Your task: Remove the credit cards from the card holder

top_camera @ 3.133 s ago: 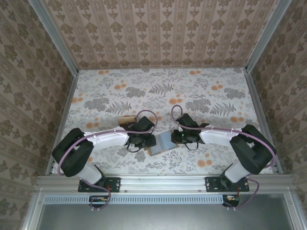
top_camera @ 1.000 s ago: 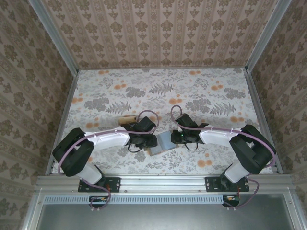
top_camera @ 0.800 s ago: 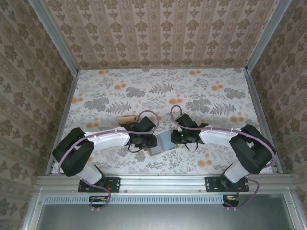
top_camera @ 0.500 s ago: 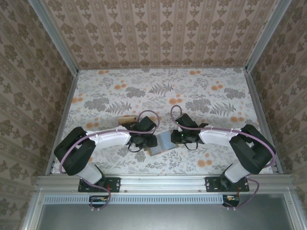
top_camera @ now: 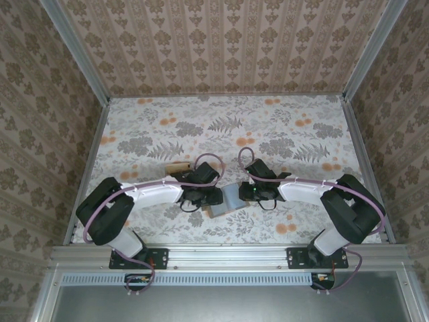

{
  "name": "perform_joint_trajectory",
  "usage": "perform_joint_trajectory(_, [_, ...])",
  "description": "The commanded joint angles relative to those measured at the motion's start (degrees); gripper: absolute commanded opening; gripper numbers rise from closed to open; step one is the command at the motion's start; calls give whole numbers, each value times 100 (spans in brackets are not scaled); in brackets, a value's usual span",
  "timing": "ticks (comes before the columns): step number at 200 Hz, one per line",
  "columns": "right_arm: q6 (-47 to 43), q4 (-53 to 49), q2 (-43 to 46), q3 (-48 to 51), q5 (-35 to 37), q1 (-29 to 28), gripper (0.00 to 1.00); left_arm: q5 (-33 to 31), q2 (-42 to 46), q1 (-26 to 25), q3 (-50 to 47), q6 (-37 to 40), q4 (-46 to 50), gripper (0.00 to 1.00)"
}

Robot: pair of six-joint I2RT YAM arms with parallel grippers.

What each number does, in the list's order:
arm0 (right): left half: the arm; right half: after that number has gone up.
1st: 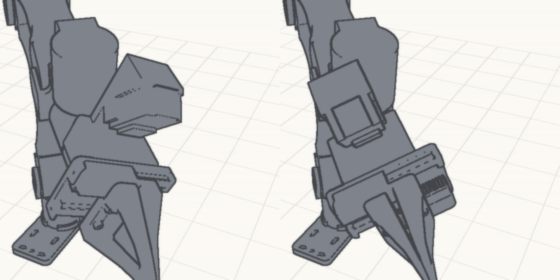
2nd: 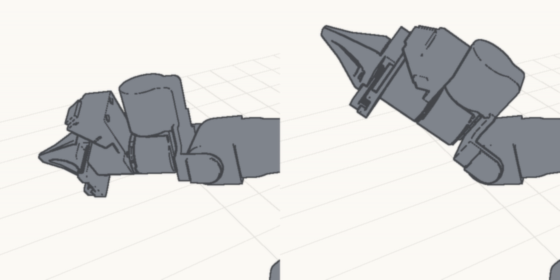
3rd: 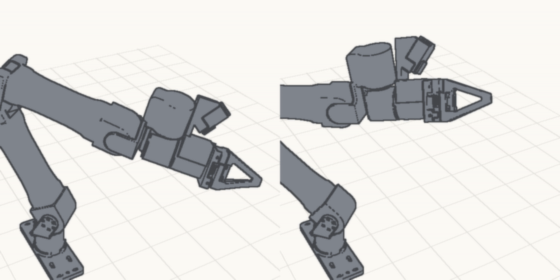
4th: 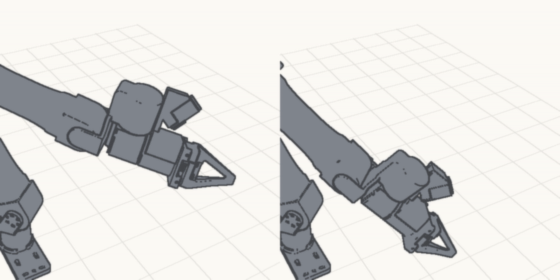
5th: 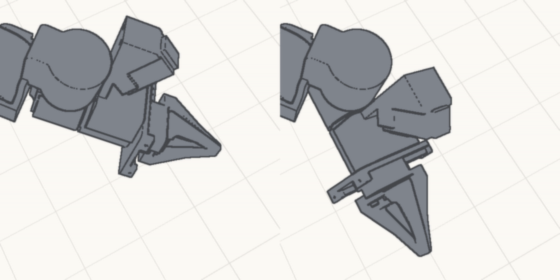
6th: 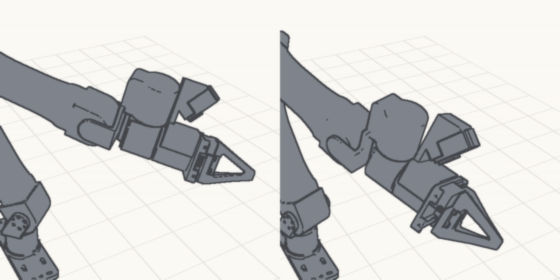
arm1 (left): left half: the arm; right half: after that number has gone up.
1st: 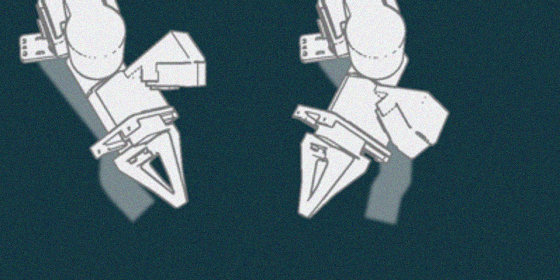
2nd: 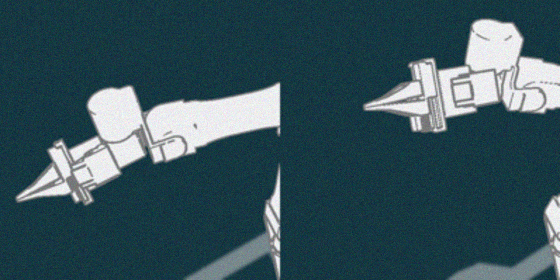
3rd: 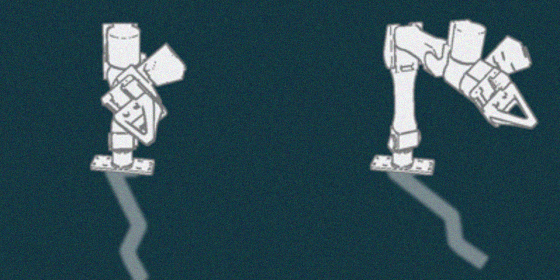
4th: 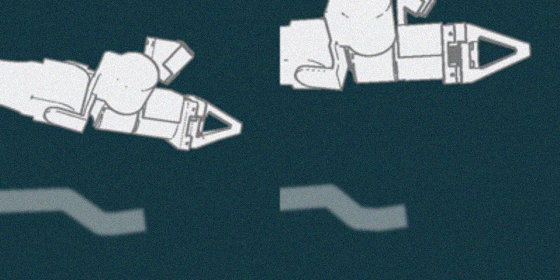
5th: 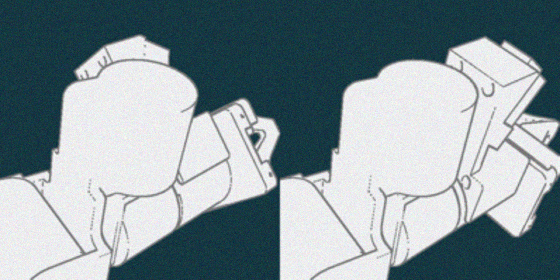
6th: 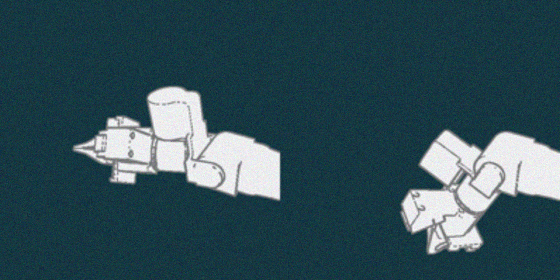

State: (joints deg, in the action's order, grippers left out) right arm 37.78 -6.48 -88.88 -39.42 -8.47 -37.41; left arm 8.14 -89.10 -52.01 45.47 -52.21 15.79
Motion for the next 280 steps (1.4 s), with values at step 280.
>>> perform_joint_trajectory(280, [733,-240,58,449,-41,-574,22,-325,563,217,-235,-1087,946,43])
